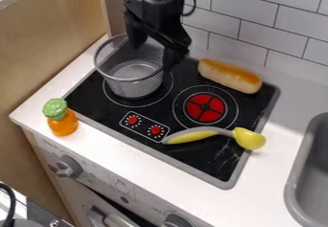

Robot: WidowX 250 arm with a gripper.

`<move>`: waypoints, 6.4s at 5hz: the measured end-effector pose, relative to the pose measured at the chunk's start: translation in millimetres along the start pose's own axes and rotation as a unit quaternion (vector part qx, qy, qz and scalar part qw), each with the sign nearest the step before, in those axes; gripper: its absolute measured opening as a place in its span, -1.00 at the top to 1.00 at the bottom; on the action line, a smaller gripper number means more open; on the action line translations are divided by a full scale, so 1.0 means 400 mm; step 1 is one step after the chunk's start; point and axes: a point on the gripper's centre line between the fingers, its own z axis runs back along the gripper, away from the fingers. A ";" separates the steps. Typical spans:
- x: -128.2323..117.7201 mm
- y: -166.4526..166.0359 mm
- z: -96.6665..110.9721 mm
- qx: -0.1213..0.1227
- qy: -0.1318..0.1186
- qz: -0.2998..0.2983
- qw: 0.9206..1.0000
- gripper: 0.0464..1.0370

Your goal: Place the pot on the right burner

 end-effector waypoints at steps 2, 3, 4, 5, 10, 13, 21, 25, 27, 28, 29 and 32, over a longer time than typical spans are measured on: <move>-0.003 -0.023 -0.044 -0.004 -0.020 0.011 1.000 -0.92; 0.001 -0.030 -0.057 -0.007 -0.030 0.015 0.999 -0.92; -0.007 -0.038 -0.066 -0.019 -0.032 0.019 0.999 -0.85; -0.011 -0.043 -0.069 -0.035 -0.032 0.030 0.998 -0.32; -0.056 -0.041 0.038 -0.059 0.002 0.047 0.997 0.98; 0.002 -0.119 0.140 0.019 0.004 0.065 0.998 0.98; 0.078 -0.310 0.043 0.073 -0.033 0.086 0.993 0.98; 0.058 -0.309 0.007 0.058 -0.041 0.099 0.993 0.67; 0.036 -0.309 0.005 0.052 -0.013 0.098 0.994 -0.43; 0.047 -0.304 0.056 0.041 -0.005 0.103 0.994 -0.90; 0.040 -0.287 0.100 0.030 0.003 0.101 0.994 -0.92; -0.044 -0.159 0.155 -0.009 -0.005 0.049 0.999 -0.92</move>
